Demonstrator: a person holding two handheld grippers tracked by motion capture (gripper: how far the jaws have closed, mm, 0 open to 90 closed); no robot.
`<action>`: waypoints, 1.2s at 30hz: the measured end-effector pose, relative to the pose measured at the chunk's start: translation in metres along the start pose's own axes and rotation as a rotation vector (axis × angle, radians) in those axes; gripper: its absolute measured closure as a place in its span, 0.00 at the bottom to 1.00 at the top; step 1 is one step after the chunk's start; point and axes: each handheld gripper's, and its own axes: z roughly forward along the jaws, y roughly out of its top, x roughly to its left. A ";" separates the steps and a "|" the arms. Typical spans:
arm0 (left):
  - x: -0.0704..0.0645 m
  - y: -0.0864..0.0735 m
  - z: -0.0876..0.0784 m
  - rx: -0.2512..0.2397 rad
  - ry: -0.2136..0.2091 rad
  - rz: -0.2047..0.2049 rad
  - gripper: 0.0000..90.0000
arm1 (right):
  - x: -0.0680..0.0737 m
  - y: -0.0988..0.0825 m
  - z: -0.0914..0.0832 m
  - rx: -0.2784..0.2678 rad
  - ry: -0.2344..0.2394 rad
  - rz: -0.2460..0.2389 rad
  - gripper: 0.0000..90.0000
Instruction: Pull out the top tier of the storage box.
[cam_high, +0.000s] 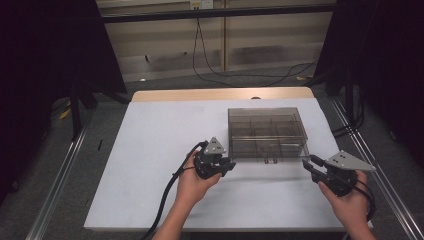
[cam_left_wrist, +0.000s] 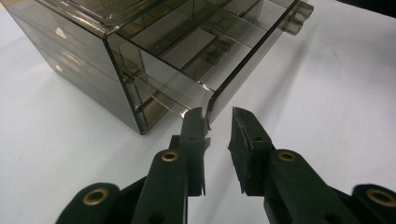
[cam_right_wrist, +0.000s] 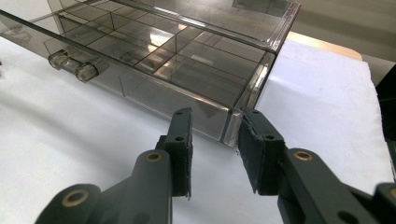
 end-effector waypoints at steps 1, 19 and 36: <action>0.000 0.000 0.000 0.000 0.000 0.000 0.84 | 0.000 0.000 0.000 0.000 0.003 0.001 0.73; -0.002 -0.002 -0.002 0.002 -0.005 -0.004 0.83 | 0.002 -0.002 -0.004 -0.001 0.009 0.001 0.73; -0.005 -0.003 -0.003 0.005 -0.008 0.001 0.82 | 0.002 -0.004 -0.006 -0.003 0.021 0.008 0.70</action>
